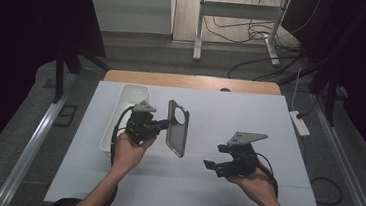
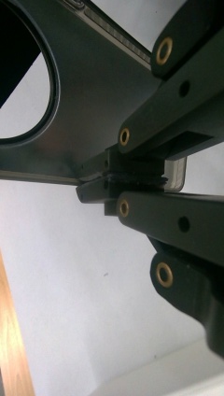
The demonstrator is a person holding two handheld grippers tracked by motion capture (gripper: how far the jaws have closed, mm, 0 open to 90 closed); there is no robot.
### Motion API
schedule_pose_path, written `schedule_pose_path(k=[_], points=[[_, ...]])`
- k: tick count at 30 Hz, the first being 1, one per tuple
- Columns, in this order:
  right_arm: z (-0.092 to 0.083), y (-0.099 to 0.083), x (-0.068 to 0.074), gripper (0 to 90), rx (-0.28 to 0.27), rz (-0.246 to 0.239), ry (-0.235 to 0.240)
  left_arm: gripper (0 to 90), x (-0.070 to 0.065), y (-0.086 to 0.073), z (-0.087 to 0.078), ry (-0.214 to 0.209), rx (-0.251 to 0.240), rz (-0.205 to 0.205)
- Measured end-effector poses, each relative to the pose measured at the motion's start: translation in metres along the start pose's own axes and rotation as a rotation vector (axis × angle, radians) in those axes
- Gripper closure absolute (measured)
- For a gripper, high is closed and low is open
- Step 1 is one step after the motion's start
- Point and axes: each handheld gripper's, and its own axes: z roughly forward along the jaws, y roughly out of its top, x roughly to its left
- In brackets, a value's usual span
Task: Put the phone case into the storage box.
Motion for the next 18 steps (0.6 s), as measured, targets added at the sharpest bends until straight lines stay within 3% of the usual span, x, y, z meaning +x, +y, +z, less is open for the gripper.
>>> schedule_pose_path(k=[6,18], points=[[-0.007,-0.006,-0.005,16.0,0.008,0.003,-0.025,89.3,0.007,0.004,-0.004,0.008,-0.001,-0.006],[-0.025,-0.02,-0.014,13.8,0.018,0.023,-0.064,89.2,0.02,0.013,-0.012,0.028,-0.001,-0.015]])
